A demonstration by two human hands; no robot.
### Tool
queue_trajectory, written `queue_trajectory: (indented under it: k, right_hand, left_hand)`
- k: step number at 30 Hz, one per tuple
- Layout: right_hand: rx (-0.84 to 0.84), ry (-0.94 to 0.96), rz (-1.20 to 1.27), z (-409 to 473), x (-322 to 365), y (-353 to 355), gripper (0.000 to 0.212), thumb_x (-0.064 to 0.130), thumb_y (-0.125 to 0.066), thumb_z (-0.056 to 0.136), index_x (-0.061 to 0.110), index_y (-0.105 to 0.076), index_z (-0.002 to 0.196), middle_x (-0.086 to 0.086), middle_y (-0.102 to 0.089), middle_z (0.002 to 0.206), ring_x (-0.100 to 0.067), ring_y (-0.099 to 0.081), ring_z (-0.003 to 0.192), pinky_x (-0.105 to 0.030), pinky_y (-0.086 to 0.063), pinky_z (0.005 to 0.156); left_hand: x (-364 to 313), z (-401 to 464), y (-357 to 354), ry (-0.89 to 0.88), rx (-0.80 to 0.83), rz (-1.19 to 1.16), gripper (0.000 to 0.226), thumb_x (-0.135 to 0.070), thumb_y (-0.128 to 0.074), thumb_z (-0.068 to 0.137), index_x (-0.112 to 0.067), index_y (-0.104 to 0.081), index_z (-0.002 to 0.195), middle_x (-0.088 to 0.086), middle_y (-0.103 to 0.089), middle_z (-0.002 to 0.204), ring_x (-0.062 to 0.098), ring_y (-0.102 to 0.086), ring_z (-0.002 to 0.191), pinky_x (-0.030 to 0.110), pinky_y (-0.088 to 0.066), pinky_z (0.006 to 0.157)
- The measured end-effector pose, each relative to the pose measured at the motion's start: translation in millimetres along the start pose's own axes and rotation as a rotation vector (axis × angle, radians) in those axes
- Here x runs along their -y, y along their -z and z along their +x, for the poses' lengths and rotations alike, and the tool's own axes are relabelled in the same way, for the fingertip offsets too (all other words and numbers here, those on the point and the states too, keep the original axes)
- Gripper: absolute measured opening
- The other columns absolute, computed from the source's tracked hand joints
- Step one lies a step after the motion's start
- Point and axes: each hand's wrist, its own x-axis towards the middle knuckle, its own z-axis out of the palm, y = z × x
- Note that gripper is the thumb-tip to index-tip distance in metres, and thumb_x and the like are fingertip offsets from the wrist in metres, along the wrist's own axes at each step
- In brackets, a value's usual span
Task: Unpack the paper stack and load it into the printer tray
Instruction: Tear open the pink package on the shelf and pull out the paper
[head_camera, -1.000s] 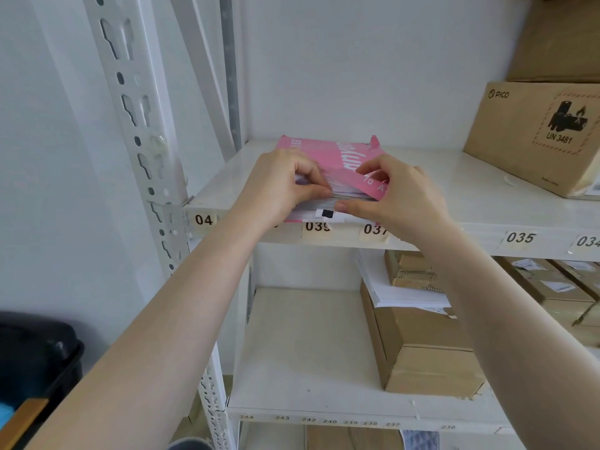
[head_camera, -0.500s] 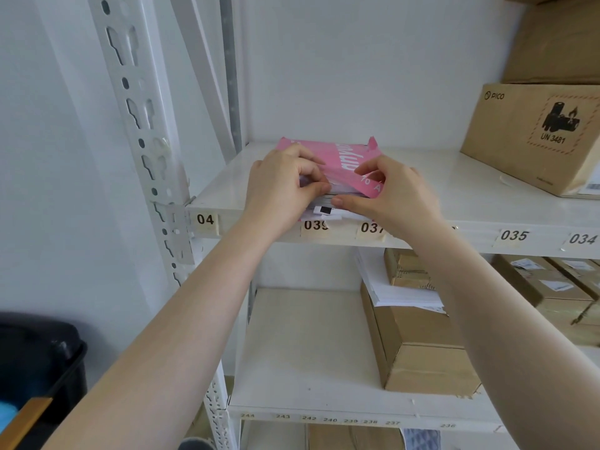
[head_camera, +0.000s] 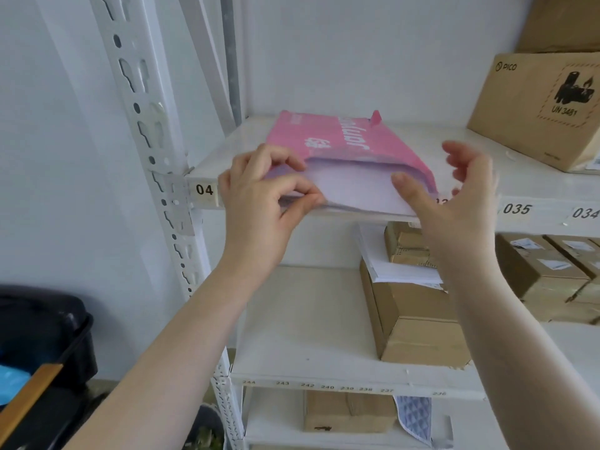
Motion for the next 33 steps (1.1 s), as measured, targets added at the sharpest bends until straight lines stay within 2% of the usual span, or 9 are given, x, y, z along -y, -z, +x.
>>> queue_trajectory:
  k: [4, 7, 11, 13, 15, 18, 21, 27, 33]
  right_hand:
    - [0.07, -0.383, 0.357, -33.0, -6.3, 0.0, 0.058, 0.032, -0.075, 0.077, 0.021, -0.044, 0.125, 0.004, -0.056, 0.114, -0.01, -0.059, 0.101, -0.025, -0.051, 0.085]
    - [0.267, -0.617, 0.601, -39.7, -14.3, -2.4, 0.015, 0.02, -0.069, 0.083, 0.015, -0.063, 0.097, 0.008, -0.074, 0.084, -0.006, -0.072, 0.074, -0.026, -0.06, 0.069]
    - [0.335, -0.682, 0.63, -45.4, -21.6, -3.3, 0.004, 0.007, -0.066, 0.084, 0.009, -0.065, 0.088, 0.004, -0.076, 0.072, -0.007, -0.071, 0.061, -0.021, -0.056, 0.053]
    - [0.326, -0.683, 0.65, -49.0, -24.0, -3.4, 0.004, 0.006, -0.066, 0.083, 0.009, -0.065, 0.087, 0.005, -0.076, 0.067, -0.008, -0.072, 0.06, -0.02, -0.054, 0.051]
    - [0.317, -0.692, 0.664, -52.2, -26.2, -4.7, 0.005, 0.006, -0.066, 0.083, 0.009, -0.065, 0.087, 0.005, -0.076, 0.067, -0.008, -0.072, 0.06, -0.02, -0.054, 0.051]
    - [0.313, -0.695, 0.684, -54.2, -29.8, -7.8, 0.007, 0.007, -0.067, 0.082, 0.009, -0.066, 0.088, 0.004, -0.076, 0.071, -0.009, -0.072, 0.063, -0.021, -0.055, 0.053]
    - [0.36, -0.675, 0.65, -53.5, -34.6, -6.6, 0.013, 0.012, -0.07, 0.077, 0.01, -0.068, 0.09, 0.003, -0.077, 0.078, -0.009, -0.073, 0.069, -0.02, -0.057, 0.058]
    - [0.555, -0.657, 0.541, -49.5, -40.6, 6.1, 0.034, 0.027, -0.071, 0.065, 0.011, -0.07, 0.095, -0.001, -0.078, 0.094, -0.013, -0.074, 0.083, -0.027, -0.06, 0.069]
    - [0.454, -0.627, 0.484, -75.5, -45.9, 10.9, 0.031, 0.031, -0.07, 0.067, 0.013, -0.07, 0.092, -0.002, -0.078, 0.092, -0.018, -0.074, 0.084, -0.032, -0.06, 0.071]
  left_hand:
    - [3.8, -33.2, -1.7, 0.129, 0.099, -0.172, 0.018, -0.047, -0.065, 0.075, -0.032, -0.068, 0.084, -0.019, -0.055, 0.087, 0.015, -0.057, 0.094, 0.054, -0.045, 0.086]
    - [7.5, -52.8, -1.8, 0.154, 0.177, -0.163, 0.022, -0.049, -0.064, 0.072, -0.035, -0.067, 0.089, -0.017, -0.058, 0.087, 0.013, -0.058, 0.092, 0.054, -0.048, 0.083]
    - [10.2, -67.6, 7.8, 0.237, 0.223, -0.182, 0.026, -0.052, -0.065, 0.069, -0.031, -0.069, 0.083, -0.016, -0.06, 0.1, 0.008, -0.056, 0.104, 0.048, -0.041, 0.098]
    - [10.6, -68.2, 13.5, 0.376, 0.101, -0.248, 0.034, -0.052, -0.069, 0.064, -0.031, -0.062, 0.089, -0.012, -0.057, 0.11, 0.002, -0.052, 0.109, 0.028, -0.038, 0.101]
    - [15.6, -63.0, 16.6, 0.645, 0.007, -0.375, 0.061, -0.052, -0.077, 0.055, -0.027, -0.05, 0.103, -0.005, -0.056, 0.118, 0.005, -0.055, 0.108, 0.024, -0.044, 0.094]
    - [23.5, -49.1, 19.9, 0.98, 0.253, -0.73, 0.078, -0.043, -0.084, 0.057, -0.018, -0.049, 0.122, -0.004, -0.066, 0.115, 0.008, -0.067, 0.097, 0.025, -0.054, 0.079]
    - [27.3, -40.0, 19.3, 0.975, 0.509, -0.827, 0.066, -0.048, -0.069, 0.061, -0.019, -0.061, 0.119, -0.01, -0.076, 0.097, 0.006, -0.072, 0.087, 0.018, -0.056, 0.068]
    - [36.7, -45.3, 14.5, 0.94, 0.502, -0.814, 0.053, -0.037, -0.071, 0.065, -0.016, -0.065, 0.114, -0.004, -0.075, 0.106, 0.011, -0.071, 0.096, 0.023, -0.056, 0.076]
    - [41.3, -74.5, 19.9, 0.933, 0.672, -0.846, 0.034, -0.029, -0.066, 0.073, -0.015, -0.068, 0.104, -0.004, -0.076, 0.098, 0.01, -0.072, 0.091, 0.02, -0.057, 0.074]
